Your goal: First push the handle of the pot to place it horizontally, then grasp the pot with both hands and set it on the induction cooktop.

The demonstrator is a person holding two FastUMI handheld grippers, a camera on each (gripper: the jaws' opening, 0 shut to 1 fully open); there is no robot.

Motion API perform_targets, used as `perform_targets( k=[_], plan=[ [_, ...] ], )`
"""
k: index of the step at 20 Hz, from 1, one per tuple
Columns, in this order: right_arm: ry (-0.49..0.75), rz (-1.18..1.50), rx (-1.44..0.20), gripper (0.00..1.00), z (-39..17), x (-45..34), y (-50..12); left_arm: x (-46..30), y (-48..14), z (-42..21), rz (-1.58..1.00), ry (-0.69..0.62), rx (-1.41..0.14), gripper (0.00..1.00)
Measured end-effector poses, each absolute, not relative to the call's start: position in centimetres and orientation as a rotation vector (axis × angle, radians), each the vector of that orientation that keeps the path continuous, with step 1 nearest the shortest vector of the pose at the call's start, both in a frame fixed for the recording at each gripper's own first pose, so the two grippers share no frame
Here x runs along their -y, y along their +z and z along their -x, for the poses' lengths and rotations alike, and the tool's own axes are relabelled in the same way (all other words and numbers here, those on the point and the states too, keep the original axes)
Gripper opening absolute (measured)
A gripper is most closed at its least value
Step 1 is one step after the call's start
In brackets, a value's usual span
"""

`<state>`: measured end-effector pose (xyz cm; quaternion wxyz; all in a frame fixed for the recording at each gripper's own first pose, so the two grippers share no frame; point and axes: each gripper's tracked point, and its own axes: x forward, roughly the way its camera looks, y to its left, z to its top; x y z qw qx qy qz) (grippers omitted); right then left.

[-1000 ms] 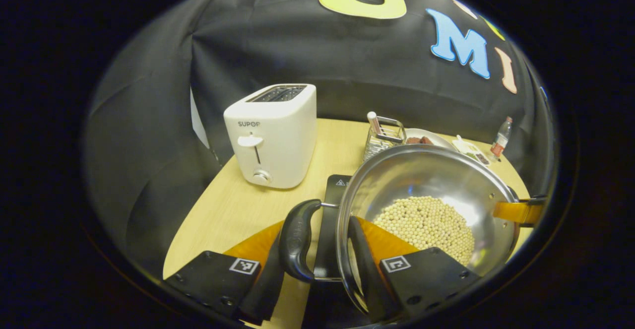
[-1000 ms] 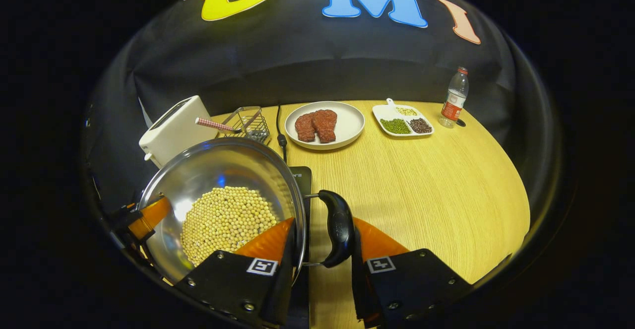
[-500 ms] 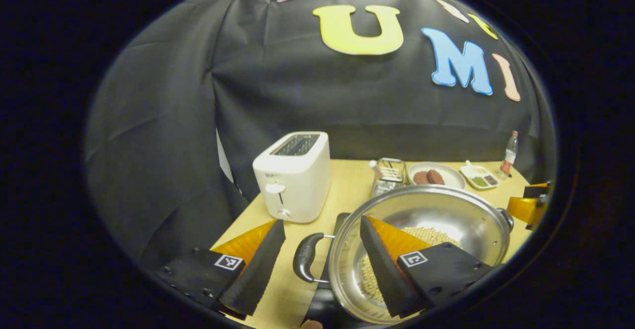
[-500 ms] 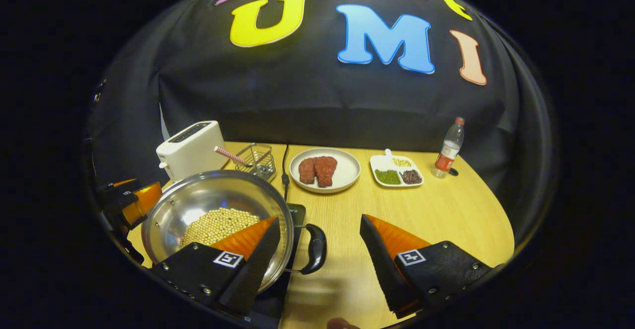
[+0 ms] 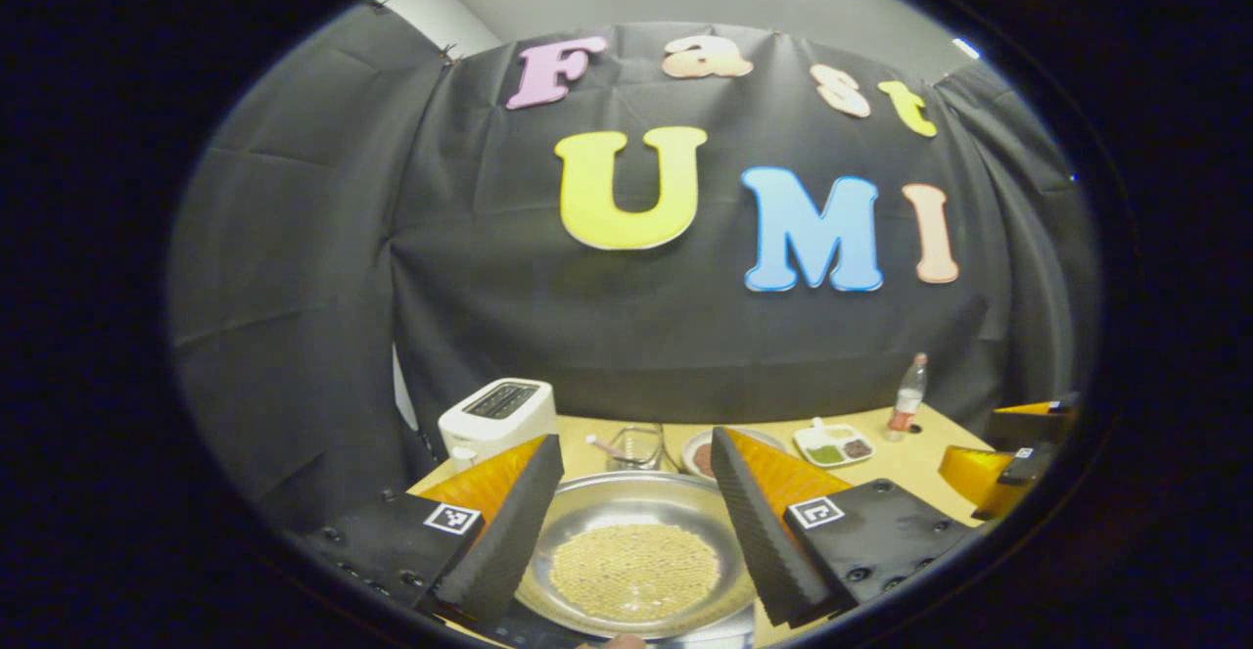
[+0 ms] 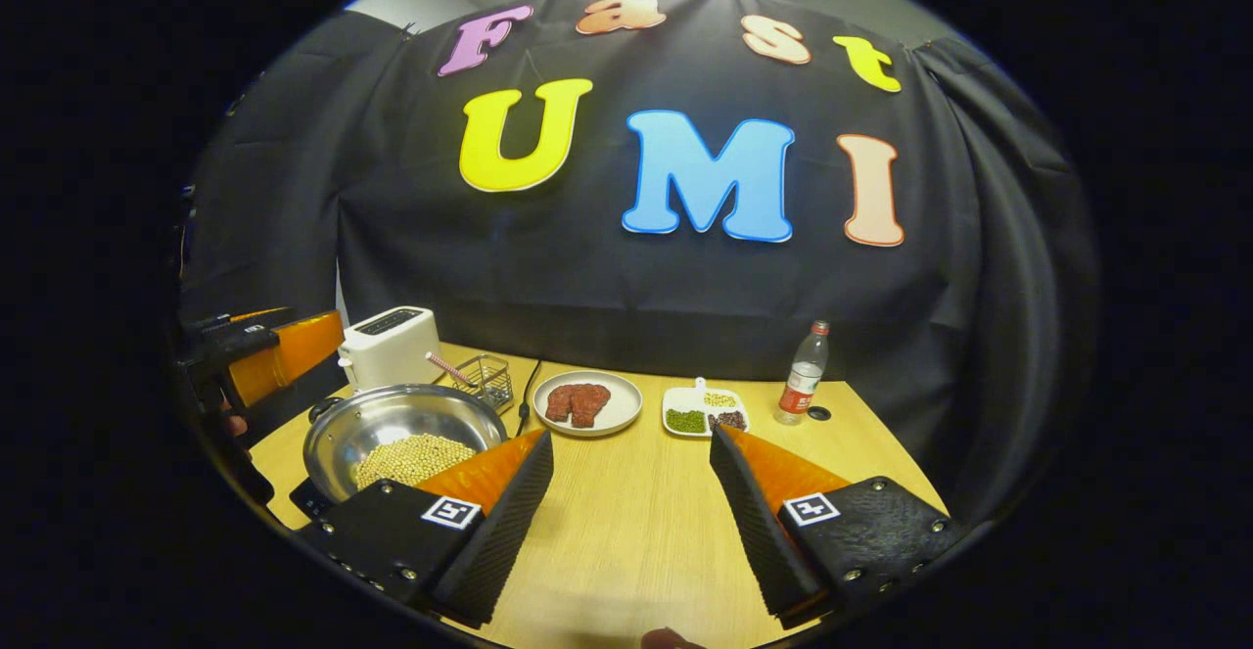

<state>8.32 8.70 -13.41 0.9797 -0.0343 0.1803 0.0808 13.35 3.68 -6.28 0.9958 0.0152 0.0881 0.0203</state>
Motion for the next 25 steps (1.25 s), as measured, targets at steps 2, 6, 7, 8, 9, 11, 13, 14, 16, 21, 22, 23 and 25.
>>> perform_targets(
  k=[2,6,7,8,9,11,13,14,16,21,22,23,25],
  plan=[
    [0.153,0.065,-0.336,0.96,-6.8,-6.7,-12.2,-0.1,-4.5,-11.4,-0.037,0.008,-0.135,1.0],
    [0.137,0.051,-0.295,0.96,-3.6,-2.6,-10.2,5.8,-2.6,-7.1,-0.015,-0.036,-0.096,1.0],
    [0.131,0.049,-0.277,0.96,-2.8,-1.6,-9.5,6.7,-1.9,-6.0,-0.013,-0.038,-0.075,1.0],
    [0.126,0.051,-0.258,0.96,-2.0,-0.6,-8.8,7.7,-1.3,-5.4,-0.014,-0.037,-0.057,1.0],
    [0.126,0.055,-0.24,0.96,-1.3,0.2,-8.2,8.3,-0.9,-4.3,-0.016,-0.034,-0.044,1.0],
    [0.126,0.06,-0.219,0.96,0.1,1.6,-7.2,9.3,0.1,-2.4,-0.002,-0.029,-0.025,1.0],
    [0.111,0.061,-0.206,0.96,1.2,2.9,-6.4,10.1,1.4,-0.7,0.014,-0.034,-0.004,1.0],
    [0.106,0.054,-0.196,0.96,1.7,3.2,-6.0,10.1,2.2,0.0,0.009,-0.034,0.012,1.0],
    [0.095,0.046,-0.176,0.96,2.6,3.6,-5.2,10.3,3.4,1.3,-0.003,-0.047,0.043,0.93],
    [0.051,0.034,-0.148,0.96,4.6,4.2,-3.7,8.8,3.8,3.4,-0.013,-0.051,0.044,1.0],
    [0.046,0.034,-0.141,0.96,5.0,4.1,-3.4,8.1,3.8,3.8,-0.017,-0.045,0.046,0.93],
    [0.043,0.034,-0.133,0.96,5.2,4.0,-3.1,7.5,3.8,4.3,-0.022,-0.04,0.049,0.93],
    [0.039,0.03,-0.123,0.96,5.8,3.5,-2.7,6.6,4.0,4.9,-0.032,-0.037,0.053,0.93]
  ],
)
